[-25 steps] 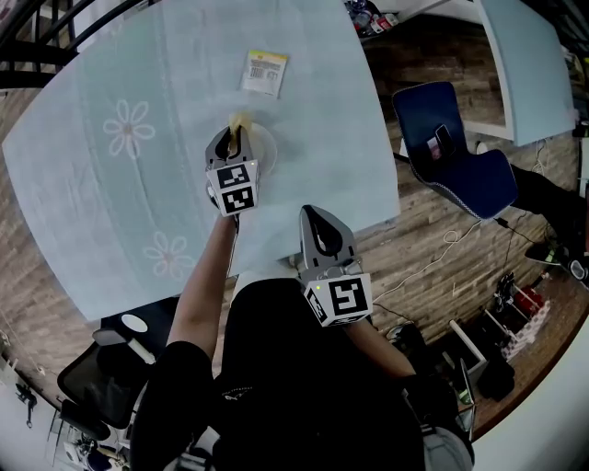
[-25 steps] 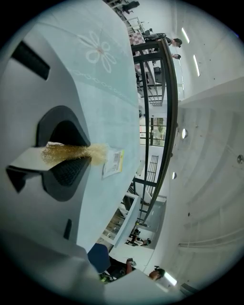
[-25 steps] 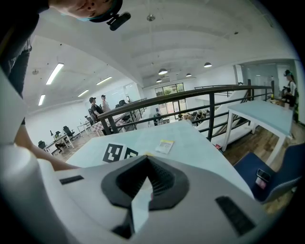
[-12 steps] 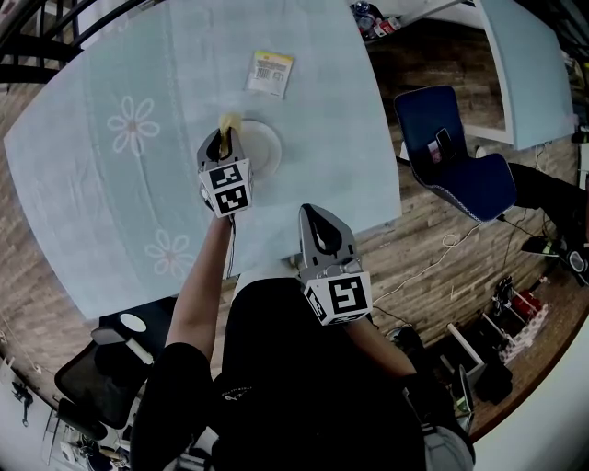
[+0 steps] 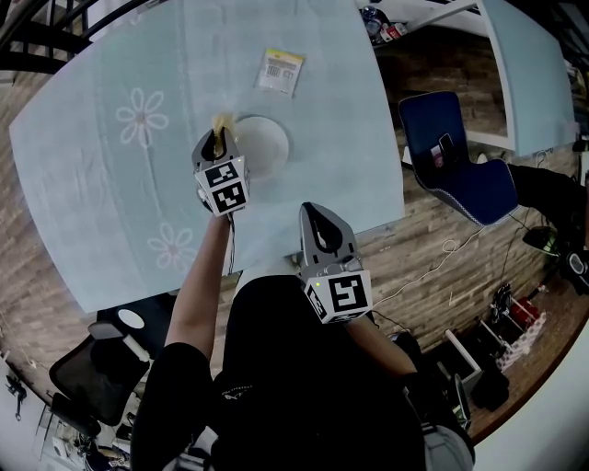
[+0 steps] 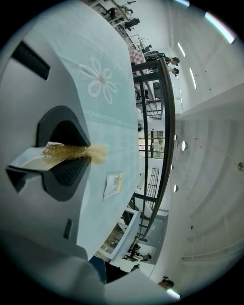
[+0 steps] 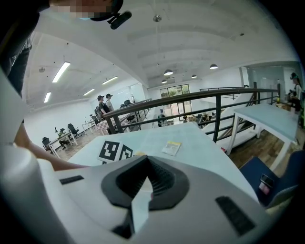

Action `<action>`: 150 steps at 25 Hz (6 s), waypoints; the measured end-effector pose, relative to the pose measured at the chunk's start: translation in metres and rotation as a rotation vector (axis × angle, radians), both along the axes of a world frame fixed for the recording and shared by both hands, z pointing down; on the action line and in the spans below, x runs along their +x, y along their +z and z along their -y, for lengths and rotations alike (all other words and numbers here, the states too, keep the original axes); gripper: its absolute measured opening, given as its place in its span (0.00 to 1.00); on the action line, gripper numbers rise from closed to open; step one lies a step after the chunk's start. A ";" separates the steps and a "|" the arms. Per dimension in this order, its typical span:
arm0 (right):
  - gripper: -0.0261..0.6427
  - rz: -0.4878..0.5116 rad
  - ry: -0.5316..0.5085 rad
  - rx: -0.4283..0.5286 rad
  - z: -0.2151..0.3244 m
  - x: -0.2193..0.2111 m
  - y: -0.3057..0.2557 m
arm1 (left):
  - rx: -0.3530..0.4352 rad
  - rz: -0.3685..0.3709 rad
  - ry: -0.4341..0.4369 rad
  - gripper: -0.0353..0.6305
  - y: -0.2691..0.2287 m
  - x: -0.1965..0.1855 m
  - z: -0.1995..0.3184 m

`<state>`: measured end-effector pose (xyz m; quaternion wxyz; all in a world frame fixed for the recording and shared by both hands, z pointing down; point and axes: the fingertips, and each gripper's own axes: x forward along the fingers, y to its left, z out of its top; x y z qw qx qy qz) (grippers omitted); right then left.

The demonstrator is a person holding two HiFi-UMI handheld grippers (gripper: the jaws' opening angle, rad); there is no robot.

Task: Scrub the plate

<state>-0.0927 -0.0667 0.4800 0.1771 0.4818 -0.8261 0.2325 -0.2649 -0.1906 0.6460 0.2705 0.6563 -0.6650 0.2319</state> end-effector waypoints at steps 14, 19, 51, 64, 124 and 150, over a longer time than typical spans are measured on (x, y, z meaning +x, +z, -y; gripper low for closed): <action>0.05 0.005 -0.004 0.022 -0.013 -0.002 -0.008 | 0.033 -0.009 -0.039 0.16 -0.016 -0.013 -0.022; 0.05 0.006 0.010 0.023 -0.014 0.002 -0.008 | 0.025 -0.068 0.014 0.16 -0.018 0.022 -0.028; 0.05 0.006 0.114 -0.014 -0.012 0.041 0.007 | -0.092 -0.100 0.158 0.16 0.018 0.108 -0.023; 0.05 -0.003 0.069 -0.012 -0.011 0.025 0.009 | -0.133 -0.060 0.130 0.16 0.027 0.084 -0.025; 0.05 0.030 0.018 0.017 -0.037 0.035 0.004 | -0.120 -0.090 -0.024 0.16 -0.005 0.072 -0.064; 0.05 0.016 0.053 -0.016 -0.034 0.050 0.014 | -0.165 -0.050 0.050 0.16 0.020 0.095 -0.056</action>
